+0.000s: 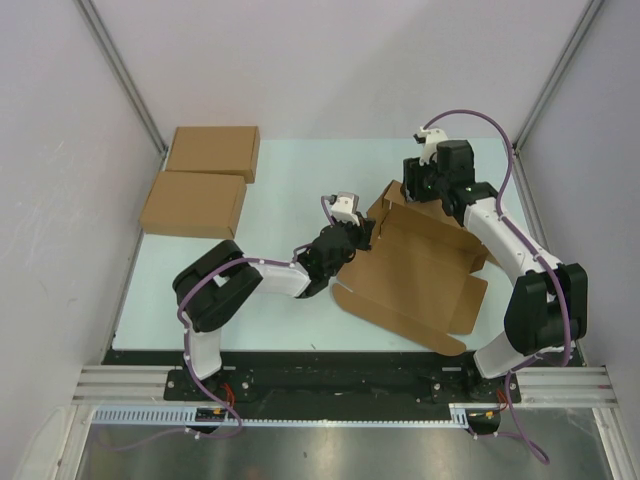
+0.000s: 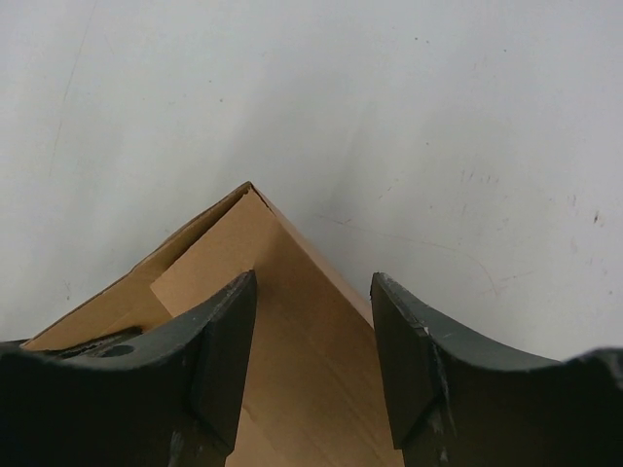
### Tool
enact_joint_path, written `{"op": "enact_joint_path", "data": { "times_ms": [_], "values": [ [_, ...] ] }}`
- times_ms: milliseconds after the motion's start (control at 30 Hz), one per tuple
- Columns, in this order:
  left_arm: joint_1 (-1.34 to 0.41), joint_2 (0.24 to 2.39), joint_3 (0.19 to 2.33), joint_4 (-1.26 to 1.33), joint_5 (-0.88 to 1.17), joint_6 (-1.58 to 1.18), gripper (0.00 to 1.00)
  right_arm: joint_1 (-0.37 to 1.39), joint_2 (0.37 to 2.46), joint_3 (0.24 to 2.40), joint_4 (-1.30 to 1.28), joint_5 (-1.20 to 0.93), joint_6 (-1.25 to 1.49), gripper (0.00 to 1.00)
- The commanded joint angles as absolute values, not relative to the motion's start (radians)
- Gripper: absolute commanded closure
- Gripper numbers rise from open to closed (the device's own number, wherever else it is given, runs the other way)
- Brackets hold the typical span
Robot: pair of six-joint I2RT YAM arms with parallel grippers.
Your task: Fold the paper box
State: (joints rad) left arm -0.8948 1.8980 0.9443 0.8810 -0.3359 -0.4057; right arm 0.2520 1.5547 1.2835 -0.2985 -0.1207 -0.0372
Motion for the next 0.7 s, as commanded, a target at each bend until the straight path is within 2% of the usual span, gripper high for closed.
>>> {"op": "enact_joint_path", "data": {
  "times_ms": [0,200,367,467,667],
  "values": [
    [-0.899,1.864,0.937,0.861,-0.365,-0.394,0.96,0.261,1.539,1.247,-0.353,-0.141,-0.057,0.44],
    [-0.899,1.861,0.93,0.857,-0.376,-0.379,0.83,0.261,1.545,1.243,-0.347,-0.143,-0.054,0.45],
    [-0.897,1.873,0.937,0.874,-0.322,-0.394,0.81,0.273,1.548,1.239,-0.353,-0.117,-0.048,0.46],
    [-0.899,1.884,0.94,0.896,-0.267,-0.417,0.62,0.282,1.551,1.239,-0.362,-0.101,-0.041,0.48],
    [-0.899,1.849,0.882,0.974,-0.271,-0.381,0.52,0.287,1.549,1.236,-0.354,-0.094,-0.043,0.48]
  ]
}}
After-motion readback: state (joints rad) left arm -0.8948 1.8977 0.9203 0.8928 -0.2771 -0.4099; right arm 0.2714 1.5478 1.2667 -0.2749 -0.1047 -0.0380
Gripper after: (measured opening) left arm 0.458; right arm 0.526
